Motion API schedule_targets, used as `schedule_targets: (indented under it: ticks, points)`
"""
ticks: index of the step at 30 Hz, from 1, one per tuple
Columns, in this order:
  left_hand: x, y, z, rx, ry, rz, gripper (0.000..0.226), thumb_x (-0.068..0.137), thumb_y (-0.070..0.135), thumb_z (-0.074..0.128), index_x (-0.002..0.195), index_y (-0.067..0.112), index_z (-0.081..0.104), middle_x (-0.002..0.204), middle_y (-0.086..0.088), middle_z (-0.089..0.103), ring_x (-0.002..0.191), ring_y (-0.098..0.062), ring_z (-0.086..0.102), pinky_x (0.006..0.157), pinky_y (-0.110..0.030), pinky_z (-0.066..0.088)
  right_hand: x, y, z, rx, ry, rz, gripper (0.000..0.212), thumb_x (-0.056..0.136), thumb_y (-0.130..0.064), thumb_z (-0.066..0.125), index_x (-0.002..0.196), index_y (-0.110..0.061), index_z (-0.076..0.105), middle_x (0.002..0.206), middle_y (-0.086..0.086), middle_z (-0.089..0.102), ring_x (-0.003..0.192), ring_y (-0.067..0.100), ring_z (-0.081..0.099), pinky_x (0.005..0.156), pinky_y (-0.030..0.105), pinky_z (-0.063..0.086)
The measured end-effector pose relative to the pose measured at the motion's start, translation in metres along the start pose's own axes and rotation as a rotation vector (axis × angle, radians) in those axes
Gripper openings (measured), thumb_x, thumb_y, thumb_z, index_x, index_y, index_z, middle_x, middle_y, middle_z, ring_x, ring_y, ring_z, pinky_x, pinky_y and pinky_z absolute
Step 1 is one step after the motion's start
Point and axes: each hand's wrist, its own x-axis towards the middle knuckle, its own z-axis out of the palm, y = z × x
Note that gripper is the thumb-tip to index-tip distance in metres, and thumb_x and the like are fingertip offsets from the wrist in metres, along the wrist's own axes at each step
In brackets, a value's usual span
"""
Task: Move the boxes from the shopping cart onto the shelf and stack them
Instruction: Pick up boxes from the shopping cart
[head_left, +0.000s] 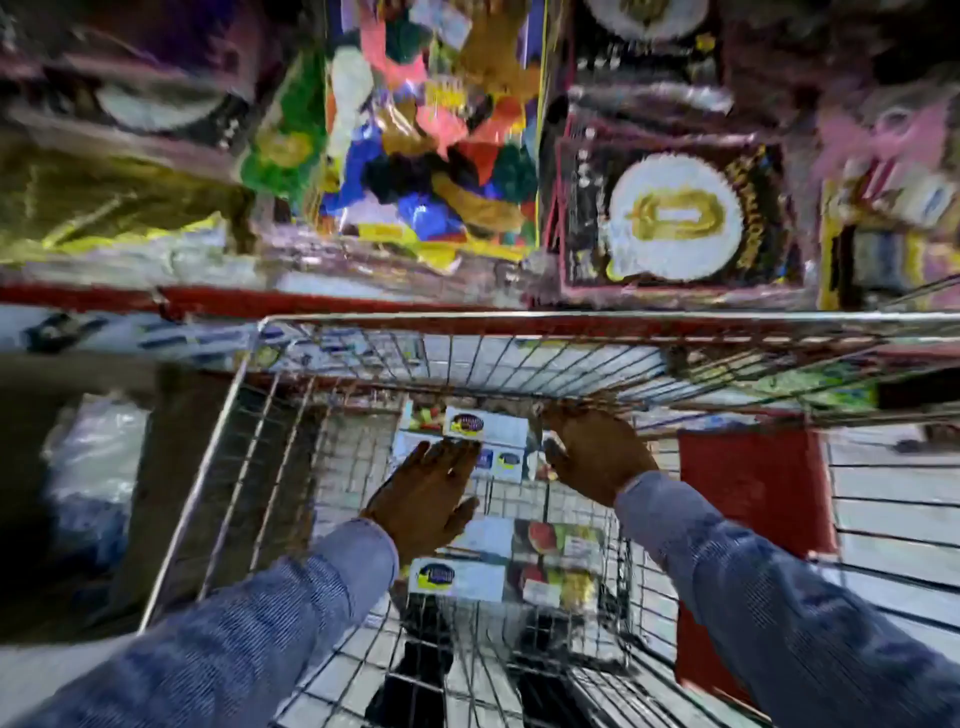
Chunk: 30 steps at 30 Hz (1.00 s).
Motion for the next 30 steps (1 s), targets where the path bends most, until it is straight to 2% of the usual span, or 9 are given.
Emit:
schedule_targets:
  ticks: [2,4,6,8,11,16,20,26,30]
  points:
    - [0.02,-0.009,0.021,0.033,0.044,0.027,0.081,0.091,0.061,0.003,0.151,0.007,0.011,0.157,-0.02,0.023,0.144,-0.039,0.021,0.117,-0.053,0.021,0.021,0.006,0.015,0.024,-0.01,-0.011,0.044,0.093,-0.022,0.053,0.137,-0.016,0.052,0.134,0.017,0.059,0.118,0.04,0.057,0.09,0.045,0.051]
    - [0.036,-0.018,0.038,0.1,0.079,0.031,0.069,0.097,0.043,0.035,0.15,0.004,0.016,0.156,-0.023,0.026,0.144,-0.041,0.023,0.116,-0.055,0.023,0.038,0.013,0.029,0.007,-0.019,-0.013,0.044,0.087,-0.021,0.053,0.131,-0.015,0.058,0.127,0.018,0.064,0.112,0.041,0.061,0.087,0.045,0.054]
    - [0.047,-0.022,0.051,0.164,0.053,0.034,0.078,0.091,0.033,0.061,0.149,0.001,0.021,0.155,-0.023,0.028,0.142,-0.042,0.026,0.114,-0.056,0.026,0.053,0.018,0.042,0.0,-0.047,-0.019,0.046,0.082,-0.017,0.055,0.128,-0.012,0.06,0.125,0.019,0.065,0.11,0.041,0.062,0.087,0.046,0.055]
    - [0.05,-0.021,0.052,0.234,0.044,0.041,0.083,0.076,0.024,0.079,0.142,-0.004,0.038,0.146,-0.026,0.043,0.133,-0.045,0.041,0.105,-0.058,0.039,0.063,0.02,0.047,0.012,-0.047,-0.03,0.051,0.078,-0.017,0.056,0.129,-0.013,0.059,0.127,0.019,0.064,0.113,0.041,0.061,0.09,0.047,0.054]
    - [0.051,-0.019,0.052,0.306,0.083,0.038,0.072,0.064,0.012,0.082,0.128,-0.004,0.054,0.125,-0.024,0.061,0.114,-0.043,0.057,0.091,-0.055,0.051,0.075,0.024,0.055,-0.017,-0.084,-0.036,0.054,0.079,-0.027,0.05,0.131,-0.018,0.055,0.13,0.014,0.061,0.117,0.037,0.059,0.093,0.046,0.053]
    - [0.055,-0.016,0.053,0.355,0.091,0.021,0.072,0.055,0.008,0.088,0.12,0.0,0.06,0.11,-0.02,0.065,0.102,-0.04,0.06,0.08,-0.051,0.054,0.079,0.022,0.063,-0.112,-0.114,-0.076,0.058,0.086,-0.032,0.06,0.14,-0.018,0.044,0.131,0.014,0.055,0.122,0.037,0.052,0.097,0.045,0.047]
    - [0.06,-0.012,0.051,0.253,0.052,-0.015,0.058,0.071,0.001,0.072,0.126,0.001,0.054,0.116,-0.018,0.065,0.102,-0.038,0.061,0.081,-0.048,0.053,0.086,0.02,0.07,-0.146,-0.124,-0.109,0.062,0.087,-0.03,0.064,0.142,-0.017,0.039,0.131,0.013,0.057,0.119,0.034,0.053,0.091,0.042,0.048]
    - [0.043,-0.001,0.028,0.209,0.085,-0.029,0.06,0.076,0.012,0.073,0.13,0.002,0.05,0.123,-0.017,0.06,0.11,-0.036,0.058,0.083,-0.047,0.053,0.081,0.005,0.057,-0.214,-0.116,-0.111,0.061,0.082,-0.026,0.069,0.135,-0.009,0.045,0.127,0.016,0.061,0.115,0.037,0.058,0.092,0.043,0.048]
    - [0.007,0.011,-0.018,0.261,0.143,0.07,0.066,0.05,0.025,0.09,0.109,0.004,0.068,0.101,-0.013,0.073,0.083,-0.031,0.071,0.056,-0.033,0.06,0.045,-0.006,0.005,-0.241,-0.064,-0.168,0.059,0.08,-0.038,0.069,0.128,-0.009,0.051,0.124,0.017,0.061,0.111,0.037,0.059,0.092,0.043,0.05]
